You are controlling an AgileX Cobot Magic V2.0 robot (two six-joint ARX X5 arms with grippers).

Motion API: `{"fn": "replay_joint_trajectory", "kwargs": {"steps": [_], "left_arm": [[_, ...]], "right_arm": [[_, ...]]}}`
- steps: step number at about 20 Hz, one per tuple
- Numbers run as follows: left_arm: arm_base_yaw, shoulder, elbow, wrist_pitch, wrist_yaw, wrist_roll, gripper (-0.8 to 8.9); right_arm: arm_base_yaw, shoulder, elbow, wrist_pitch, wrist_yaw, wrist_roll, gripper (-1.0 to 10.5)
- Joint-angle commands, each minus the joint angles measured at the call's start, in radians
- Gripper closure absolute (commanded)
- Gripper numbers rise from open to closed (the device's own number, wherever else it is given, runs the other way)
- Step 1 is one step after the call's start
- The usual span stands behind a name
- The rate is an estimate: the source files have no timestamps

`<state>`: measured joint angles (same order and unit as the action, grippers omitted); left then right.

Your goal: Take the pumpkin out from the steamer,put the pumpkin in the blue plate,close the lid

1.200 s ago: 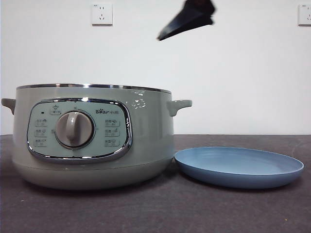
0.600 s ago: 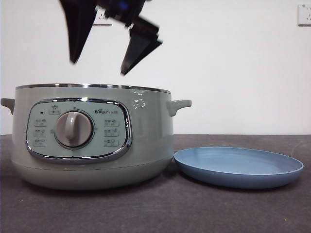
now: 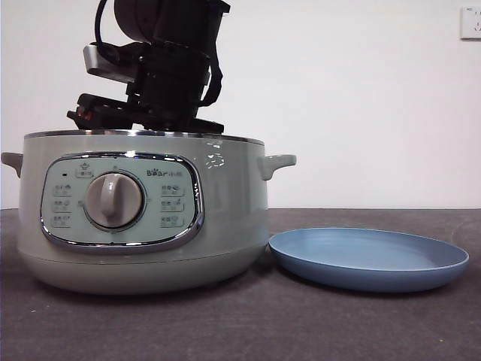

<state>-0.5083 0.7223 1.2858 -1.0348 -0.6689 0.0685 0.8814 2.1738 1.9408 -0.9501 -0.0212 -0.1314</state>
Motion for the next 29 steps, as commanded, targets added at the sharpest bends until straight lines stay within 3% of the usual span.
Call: {"fn": "replay_joint_trajectory", "kwargs": {"steps": [1,2,3,10,16,20,23,24,29], "left_arm": [[-0.002,-0.011,0.012,0.03,-0.011,0.011,8.22],[-0.002,-0.011,0.012,0.027,-0.011,0.01,8.22],[-0.002,-0.011,0.012,0.023,-0.011,0.011,8.22],[-0.002,-0.011,0.012,0.02,-0.008,0.01,8.22],[-0.002,-0.01,0.012,0.035,-0.005,0.01,8.22],[-0.002,-0.01,0.012,0.044,-0.004,0.01,8.22],[-0.002,-0.01,0.012,0.048,-0.003,0.01,8.22],[-0.002,-0.01,0.012,0.048,-0.003,0.01,8.22],[-0.002,-0.01,0.012,0.051,0.03,0.01,8.22]], "right_arm": [[0.002,0.011,0.0,0.0,0.034,-0.008,6.4],[0.003,0.011,0.0,0.0,0.05,-0.008,8.8],[0.003,0.011,0.0,0.0,0.05,-0.007,9.6],[0.003,-0.038,0.0,-0.015,0.048,0.003,9.5],[-0.041,-0.304,0.0,-0.218,0.051,0.003,9.5],[-0.145,-0.493,0.0,-0.396,0.054,0.109,9.5],[-0.2,-0.569,-0.009,-0.423,0.057,0.176,9.5],[-0.214,-0.589,-0.013,-0.423,0.065,0.19,9.5],[-0.22,-0.734,-0.165,-0.424,0.264,0.27,9.5]]}}
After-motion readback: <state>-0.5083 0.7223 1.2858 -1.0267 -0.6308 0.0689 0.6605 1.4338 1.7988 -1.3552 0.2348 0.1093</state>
